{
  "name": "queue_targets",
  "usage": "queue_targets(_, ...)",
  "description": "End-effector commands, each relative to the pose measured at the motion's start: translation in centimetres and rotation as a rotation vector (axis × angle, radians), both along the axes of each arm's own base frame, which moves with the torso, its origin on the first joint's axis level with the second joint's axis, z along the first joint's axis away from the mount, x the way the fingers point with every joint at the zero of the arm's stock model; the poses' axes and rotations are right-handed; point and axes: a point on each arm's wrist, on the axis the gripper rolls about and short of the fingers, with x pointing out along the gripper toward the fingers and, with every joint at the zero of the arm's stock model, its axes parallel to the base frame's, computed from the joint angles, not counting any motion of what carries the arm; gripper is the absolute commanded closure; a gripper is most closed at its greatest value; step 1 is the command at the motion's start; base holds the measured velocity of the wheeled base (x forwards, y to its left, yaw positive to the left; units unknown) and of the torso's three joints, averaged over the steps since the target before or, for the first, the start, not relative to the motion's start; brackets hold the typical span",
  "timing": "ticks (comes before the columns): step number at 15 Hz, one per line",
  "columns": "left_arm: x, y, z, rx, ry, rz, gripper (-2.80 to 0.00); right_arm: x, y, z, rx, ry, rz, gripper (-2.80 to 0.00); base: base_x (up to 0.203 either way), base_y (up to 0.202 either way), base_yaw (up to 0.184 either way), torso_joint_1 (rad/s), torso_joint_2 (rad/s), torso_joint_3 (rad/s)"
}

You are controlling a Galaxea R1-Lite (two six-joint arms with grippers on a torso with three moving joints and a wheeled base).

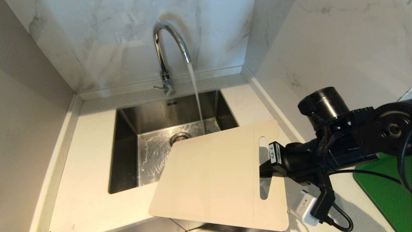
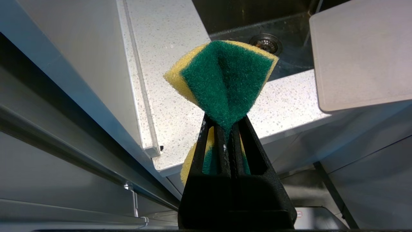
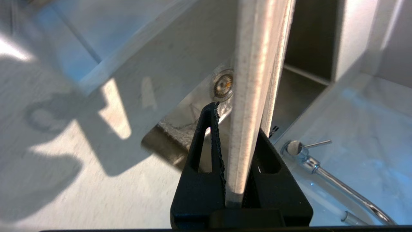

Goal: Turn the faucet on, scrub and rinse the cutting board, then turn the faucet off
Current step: Pick up the cutting board

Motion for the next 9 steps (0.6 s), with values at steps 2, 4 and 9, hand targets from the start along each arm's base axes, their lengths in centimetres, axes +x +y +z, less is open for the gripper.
queue_targets(2,0.0,0.0,0.0,0.0,0.002,0.0,0.0,-0.1,-0.6,1.7,-0.072,-0.002,-0.023,0.0,0.0,0.0,0.0,0.0,0.0,0.0)
queue_targets(4,0.0,0.0,0.0,0.0,0.002,0.0,0.0,-0.3,-0.8,2.7,-0.13,-0.022,-0.027,0.0,0.0,0.0,0.0,0.0,0.0,0.0)
queue_targets(9,0.0,0.0,0.0,0.0,0.002,0.0,0.0,-0.3,-1.3,7.2,-0.24,-0.216,-0.097,0.0,0.0,0.0,0.0,0.0,0.0,0.0)
